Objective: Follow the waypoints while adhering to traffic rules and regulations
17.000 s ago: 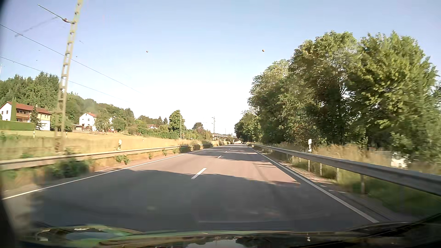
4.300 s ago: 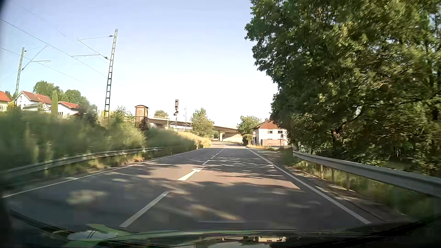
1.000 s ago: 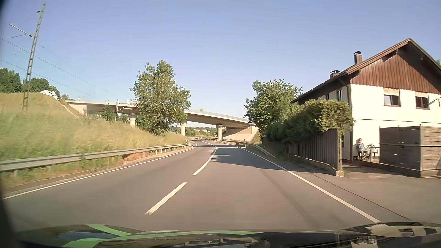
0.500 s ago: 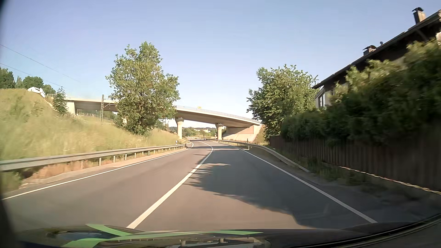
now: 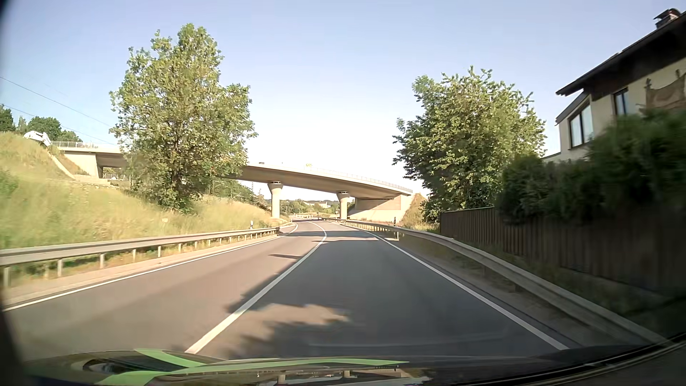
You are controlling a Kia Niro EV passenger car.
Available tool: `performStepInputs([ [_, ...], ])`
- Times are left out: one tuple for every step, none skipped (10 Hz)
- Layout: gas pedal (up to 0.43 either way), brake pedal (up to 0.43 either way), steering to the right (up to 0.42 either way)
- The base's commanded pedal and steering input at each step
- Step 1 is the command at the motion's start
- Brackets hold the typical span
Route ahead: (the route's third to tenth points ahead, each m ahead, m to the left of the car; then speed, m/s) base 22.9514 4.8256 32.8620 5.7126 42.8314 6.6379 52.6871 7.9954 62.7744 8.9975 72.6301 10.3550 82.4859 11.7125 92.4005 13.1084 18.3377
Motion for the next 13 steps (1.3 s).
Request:
performStepInputs([
  [0.150, 0.000, -0.010],
  [0.150, 0.000, -0.010],
  [0.169, 0.000, -0.011],
  [0.169, 0.000, -0.013],
  [0.177, 0.000, -0.014],
  [0.177, 0.000, -0.015],
  [0.177, 0.000, -0.015],
  [0.177, 0.000, -0.015],
  [0.169, 0.000, -0.015],
  [0.150, 0.000, -0.015],
  [0.130, 0.000, -0.015],
  [0.118, 0.000, -0.015],
  [0.110, 0.000, -0.015],
])
